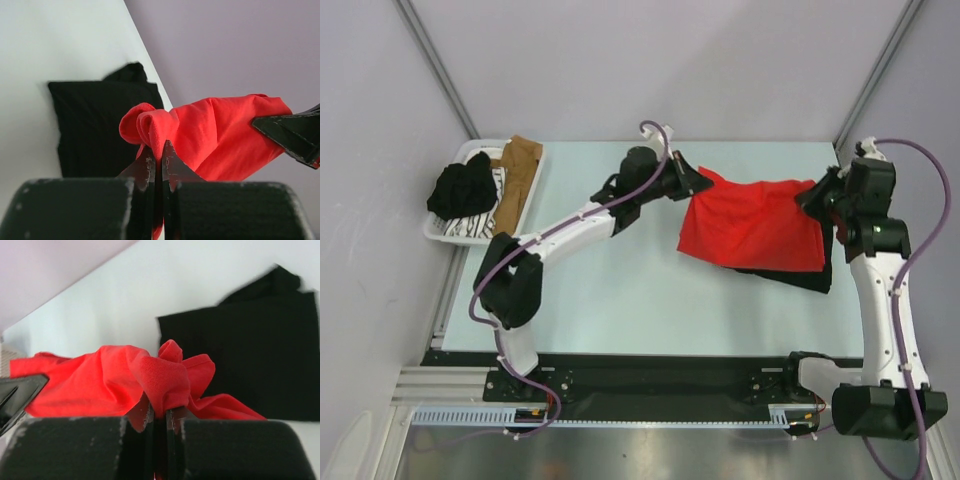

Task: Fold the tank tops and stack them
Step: Neatly place the folded tank top to the corner

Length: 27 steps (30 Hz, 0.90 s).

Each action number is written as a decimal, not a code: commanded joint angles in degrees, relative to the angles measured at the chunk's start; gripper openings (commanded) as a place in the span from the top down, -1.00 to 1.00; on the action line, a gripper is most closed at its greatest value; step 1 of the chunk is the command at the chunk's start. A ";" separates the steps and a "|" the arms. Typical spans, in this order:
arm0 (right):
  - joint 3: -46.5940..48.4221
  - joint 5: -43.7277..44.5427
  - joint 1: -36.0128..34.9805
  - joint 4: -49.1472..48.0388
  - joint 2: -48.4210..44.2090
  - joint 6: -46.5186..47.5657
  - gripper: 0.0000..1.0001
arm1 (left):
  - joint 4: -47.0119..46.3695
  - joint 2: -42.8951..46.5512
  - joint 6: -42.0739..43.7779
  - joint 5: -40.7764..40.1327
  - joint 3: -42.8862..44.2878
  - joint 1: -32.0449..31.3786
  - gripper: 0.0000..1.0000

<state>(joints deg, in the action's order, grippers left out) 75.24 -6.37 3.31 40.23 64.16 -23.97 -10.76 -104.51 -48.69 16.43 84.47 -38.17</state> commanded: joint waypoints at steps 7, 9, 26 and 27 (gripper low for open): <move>-12.21 -2.06 14.41 2.05 -7.47 0.50 1.00 | -6.99 -5.96 -3.43 -2.45 3.86 -6.64 0.99; -13.62 -4.87 17.24 0.30 -7.30 1.11 1.00 | -7.16 -7.19 -3.52 -2.54 4.65 -7.00 0.99; -15.74 -5.75 24.90 -13.14 7.63 -1.61 1.00 | -2.42 -23.01 -3.61 -5.17 21.78 -7.88 0.99; -15.31 -5.76 25.08 -13.59 8.86 -1.87 1.00 | -1.64 -23.63 -3.70 -6.13 22.40 -7.71 0.99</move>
<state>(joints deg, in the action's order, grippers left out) 59.11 -11.94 27.46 32.73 70.85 -24.86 -12.56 -126.61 -51.59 12.69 102.78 -46.00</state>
